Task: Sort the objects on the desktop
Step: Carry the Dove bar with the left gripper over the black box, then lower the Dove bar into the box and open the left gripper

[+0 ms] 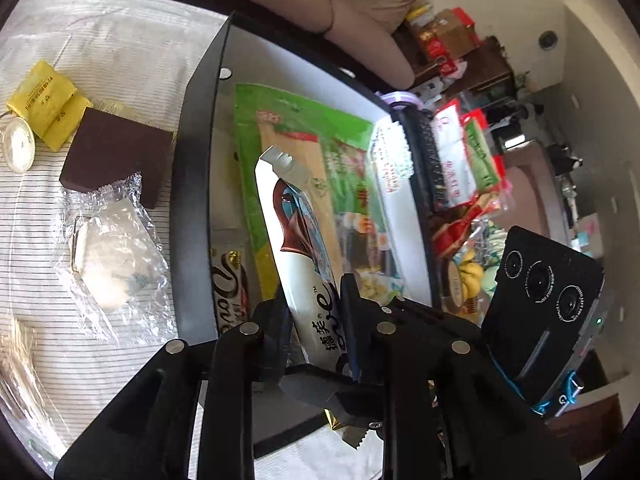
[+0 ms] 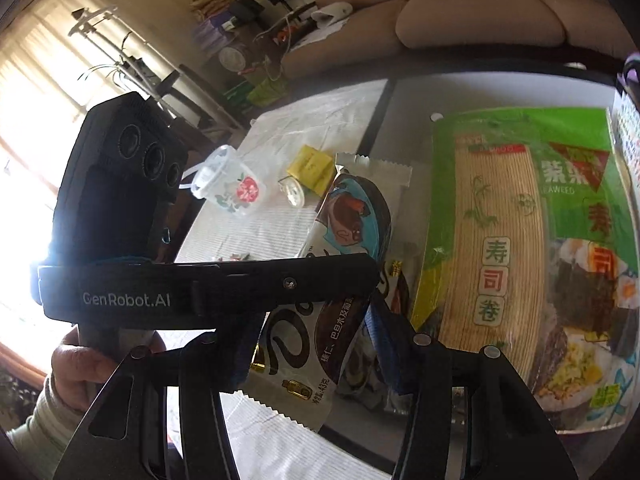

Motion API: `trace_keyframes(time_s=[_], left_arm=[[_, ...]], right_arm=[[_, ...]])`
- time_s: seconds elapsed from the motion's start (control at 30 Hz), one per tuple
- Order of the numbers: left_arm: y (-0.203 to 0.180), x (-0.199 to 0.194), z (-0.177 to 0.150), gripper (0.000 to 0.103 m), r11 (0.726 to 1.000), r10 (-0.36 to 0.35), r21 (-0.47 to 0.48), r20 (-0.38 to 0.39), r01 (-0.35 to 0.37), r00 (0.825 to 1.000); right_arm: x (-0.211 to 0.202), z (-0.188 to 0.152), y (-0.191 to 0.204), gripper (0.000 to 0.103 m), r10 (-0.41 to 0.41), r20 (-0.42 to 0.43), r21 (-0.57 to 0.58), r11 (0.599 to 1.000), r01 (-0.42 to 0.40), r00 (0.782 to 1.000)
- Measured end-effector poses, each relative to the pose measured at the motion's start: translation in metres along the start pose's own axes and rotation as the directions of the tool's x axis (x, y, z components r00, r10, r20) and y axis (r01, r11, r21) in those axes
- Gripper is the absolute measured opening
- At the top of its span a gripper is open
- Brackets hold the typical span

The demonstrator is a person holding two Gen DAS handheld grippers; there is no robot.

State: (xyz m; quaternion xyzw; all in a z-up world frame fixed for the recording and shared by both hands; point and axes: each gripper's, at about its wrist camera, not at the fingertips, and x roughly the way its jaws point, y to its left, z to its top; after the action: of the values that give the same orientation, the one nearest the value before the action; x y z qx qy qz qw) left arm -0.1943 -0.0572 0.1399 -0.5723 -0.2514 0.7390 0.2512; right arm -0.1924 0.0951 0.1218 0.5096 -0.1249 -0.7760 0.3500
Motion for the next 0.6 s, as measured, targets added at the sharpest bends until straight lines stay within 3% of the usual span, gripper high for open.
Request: trace_keyframes(time_s=[0.07, 0.13, 0.2, 0.3, 0.5, 0.6], left_arm=[[0.004, -0.002, -0.001, 0.022, 1.000, -0.012, -0.009, 0.003, 0.012, 1.000], [0.009, -0.016, 0.002, 0.029, 0.999, -0.032, -0.012, 0.042, 0.033, 0.999], [0.009, -0.030, 0.004, 0.029, 0.999, -0.035, 0.007, 0.090, 0.034, 0.995], [0.009, -0.037, 0.009, 0.029, 1.000, -0.018, 0.014, 0.101, 0.017, 0.995], [0.008, -0.042, 0.011, 0.029, 0.999, 0.032, 0.032, 0.086, -0.035, 0.996], [0.006, -0.040, 0.002, 0.031, 0.996, 0.064, 0.050, 0.073, -0.068, 0.995]], right_arm=[[0.008, 0.002, -0.008, 0.052, -0.014, -0.028, 0.009, 1.000, 0.014, 1.000], [0.016, 0.002, -0.012, 0.052, -0.030, -0.059, 0.005, 1.000, 0.031, 0.998], [0.026, 0.000, -0.016, 0.052, -0.050, -0.101, 0.008, 0.999, 0.051, 0.994], [0.039, -0.005, -0.016, 0.052, -0.073, -0.158, 0.004, 0.997, 0.075, 0.985], [0.044, -0.012, -0.006, 0.052, -0.160, -0.184, -0.055, 0.987, 0.152, 0.970], [0.032, -0.017, -0.002, 0.052, -0.182, -0.154, -0.064, 0.983, 0.174, 0.971]])
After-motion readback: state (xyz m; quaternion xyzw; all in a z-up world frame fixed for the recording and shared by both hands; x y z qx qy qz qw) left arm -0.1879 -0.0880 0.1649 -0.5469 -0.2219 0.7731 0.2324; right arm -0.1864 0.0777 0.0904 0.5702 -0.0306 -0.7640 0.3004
